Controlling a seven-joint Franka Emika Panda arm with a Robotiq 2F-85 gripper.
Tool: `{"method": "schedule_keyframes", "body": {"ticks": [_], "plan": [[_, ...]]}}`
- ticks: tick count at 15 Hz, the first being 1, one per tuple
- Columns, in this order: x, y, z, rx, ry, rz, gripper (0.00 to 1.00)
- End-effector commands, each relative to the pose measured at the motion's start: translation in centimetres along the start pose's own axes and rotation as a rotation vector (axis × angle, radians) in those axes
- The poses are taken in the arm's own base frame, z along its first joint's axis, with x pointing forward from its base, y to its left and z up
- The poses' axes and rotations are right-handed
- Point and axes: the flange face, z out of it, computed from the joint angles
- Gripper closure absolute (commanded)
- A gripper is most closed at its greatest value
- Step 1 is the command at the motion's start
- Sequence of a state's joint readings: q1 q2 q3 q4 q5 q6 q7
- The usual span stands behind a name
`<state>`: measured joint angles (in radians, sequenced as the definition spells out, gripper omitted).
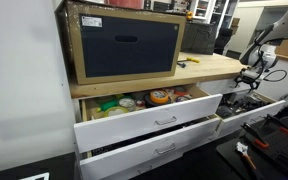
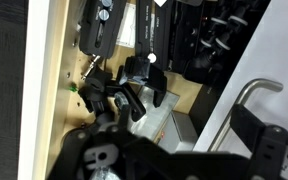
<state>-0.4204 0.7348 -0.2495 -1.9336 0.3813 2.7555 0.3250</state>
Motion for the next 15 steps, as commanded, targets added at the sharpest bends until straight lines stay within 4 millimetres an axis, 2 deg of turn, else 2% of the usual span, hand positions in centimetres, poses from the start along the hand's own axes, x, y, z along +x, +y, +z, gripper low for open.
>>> {"method": "schedule_keyframes", "body": {"ticks": [1, 5, 11, 15], "plan": [[-0.3, -1.1, 1.3, 0.004, 0.042, 0.023, 0.0], [-0.1, -1.5, 0.3, 0.049, 0.059, 0.082, 0.0], [-1.8, -1.7, 0.6, 0.147, 0.113, 0.17, 0.0], [-2.3, -1.3, 0.1, 0.196, 0.129, 0.198, 0.0]]}}
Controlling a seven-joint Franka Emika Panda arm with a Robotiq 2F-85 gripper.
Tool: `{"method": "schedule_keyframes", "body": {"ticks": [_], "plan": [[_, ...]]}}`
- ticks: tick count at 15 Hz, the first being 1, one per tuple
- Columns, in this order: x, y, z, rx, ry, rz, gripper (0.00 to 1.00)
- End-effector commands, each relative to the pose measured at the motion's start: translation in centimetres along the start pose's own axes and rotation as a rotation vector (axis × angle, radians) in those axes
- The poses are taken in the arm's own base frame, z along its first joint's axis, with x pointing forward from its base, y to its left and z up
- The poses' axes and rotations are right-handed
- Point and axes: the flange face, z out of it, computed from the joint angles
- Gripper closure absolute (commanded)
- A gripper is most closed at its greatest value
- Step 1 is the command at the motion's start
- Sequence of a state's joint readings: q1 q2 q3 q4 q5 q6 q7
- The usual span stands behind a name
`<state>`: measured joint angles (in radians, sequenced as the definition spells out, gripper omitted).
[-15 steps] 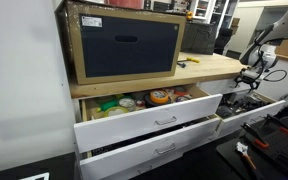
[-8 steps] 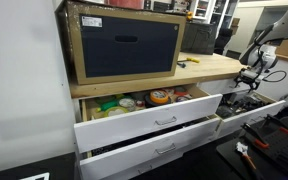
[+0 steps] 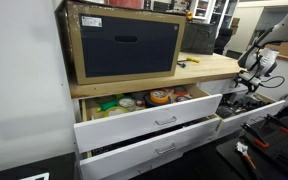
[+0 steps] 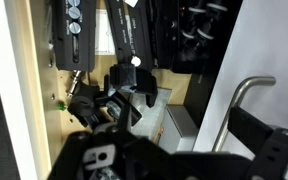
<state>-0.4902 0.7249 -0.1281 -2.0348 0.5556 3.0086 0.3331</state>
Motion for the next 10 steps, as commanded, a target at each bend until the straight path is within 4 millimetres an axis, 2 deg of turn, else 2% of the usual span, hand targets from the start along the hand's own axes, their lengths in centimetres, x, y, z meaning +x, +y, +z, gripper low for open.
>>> {"method": "schedule_keyframes", "body": {"ticks": [1, 10], "plan": [[-0.2, -2.4, -0.7, 0.09, 0.025, 0.021, 0.0], [1.2, -2.7, -1.0, 0.144, 0.013, 0.022, 0.0]]}}
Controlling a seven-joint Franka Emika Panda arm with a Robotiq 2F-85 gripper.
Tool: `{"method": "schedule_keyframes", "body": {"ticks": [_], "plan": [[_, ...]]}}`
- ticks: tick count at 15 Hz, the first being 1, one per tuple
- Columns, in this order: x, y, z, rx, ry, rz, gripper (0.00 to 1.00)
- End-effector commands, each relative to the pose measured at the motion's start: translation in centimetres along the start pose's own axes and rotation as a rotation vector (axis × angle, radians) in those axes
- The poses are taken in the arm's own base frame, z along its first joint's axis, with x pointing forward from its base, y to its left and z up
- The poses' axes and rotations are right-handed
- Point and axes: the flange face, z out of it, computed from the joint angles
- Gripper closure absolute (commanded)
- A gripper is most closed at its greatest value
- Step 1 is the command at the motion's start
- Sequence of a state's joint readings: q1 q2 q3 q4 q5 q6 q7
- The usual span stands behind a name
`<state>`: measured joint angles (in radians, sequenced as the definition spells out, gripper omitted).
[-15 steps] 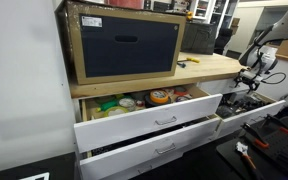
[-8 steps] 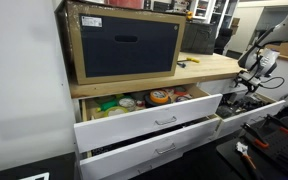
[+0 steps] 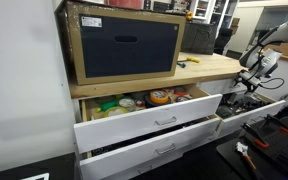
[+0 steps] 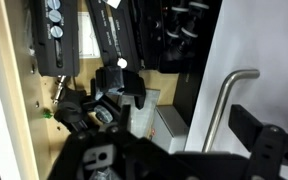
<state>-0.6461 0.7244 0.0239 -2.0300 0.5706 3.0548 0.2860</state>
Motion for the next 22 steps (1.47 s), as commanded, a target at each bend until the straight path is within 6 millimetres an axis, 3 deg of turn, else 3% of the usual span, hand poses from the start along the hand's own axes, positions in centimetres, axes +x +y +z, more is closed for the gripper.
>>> {"method": "schedule_keyframes", "body": {"ticks": [1, 9, 14, 22], "plan": [[0.5, -3.2, -0.3, 0.064, 0.023, -0.022, 0.0], [0.7, -1.9, 4.2, -0.038, 0.004, -0.031, 0.0], [-1.3, -0.6, 2.5, -0.052, -0.038, -0.046, 0.0], [-2.8, 2.5, 2.1, -0.068, -0.037, -0.071, 0.0]]}}
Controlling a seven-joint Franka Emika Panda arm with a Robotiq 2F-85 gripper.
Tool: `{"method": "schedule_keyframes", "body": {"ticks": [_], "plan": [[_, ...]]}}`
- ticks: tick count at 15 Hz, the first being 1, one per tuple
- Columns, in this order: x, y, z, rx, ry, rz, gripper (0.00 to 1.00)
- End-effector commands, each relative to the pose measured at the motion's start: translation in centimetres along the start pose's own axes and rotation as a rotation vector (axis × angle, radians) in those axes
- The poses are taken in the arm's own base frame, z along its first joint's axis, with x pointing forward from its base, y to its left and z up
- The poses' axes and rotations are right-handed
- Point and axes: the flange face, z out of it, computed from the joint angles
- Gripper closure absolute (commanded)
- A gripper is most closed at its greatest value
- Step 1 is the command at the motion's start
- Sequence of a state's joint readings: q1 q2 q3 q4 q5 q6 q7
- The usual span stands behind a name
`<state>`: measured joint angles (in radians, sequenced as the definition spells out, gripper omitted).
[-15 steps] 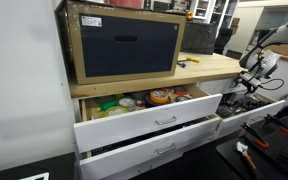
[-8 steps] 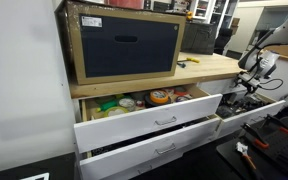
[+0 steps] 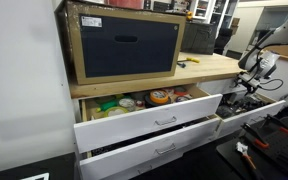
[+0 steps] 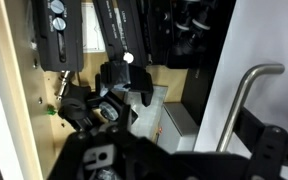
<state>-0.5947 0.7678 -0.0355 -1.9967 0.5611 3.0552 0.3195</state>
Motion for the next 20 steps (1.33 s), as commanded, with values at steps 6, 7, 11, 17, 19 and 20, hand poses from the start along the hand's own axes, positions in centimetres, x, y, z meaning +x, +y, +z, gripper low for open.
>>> {"method": "schedule_keyframes", "body": {"ticks": [6, 7, 11, 17, 19, 20], "plan": [[-5.0, 5.3, -0.5, 0.018, 0.012, -0.14, 0.0], [-5.3, 5.8, -0.7, 0.029, 0.022, -0.142, 0.0], [-6.8, 8.1, -1.3, 0.083, 0.029, -0.13, 0.0], [-8.9, 11.9, -1.9, 0.106, -0.048, -0.18, 0.0], [-11.0, 15.3, -2.0, 0.063, -0.102, -0.191, 0.0], [-11.6, 16.6, -2.2, 0.05, -0.121, -0.195, 0.0]]}}
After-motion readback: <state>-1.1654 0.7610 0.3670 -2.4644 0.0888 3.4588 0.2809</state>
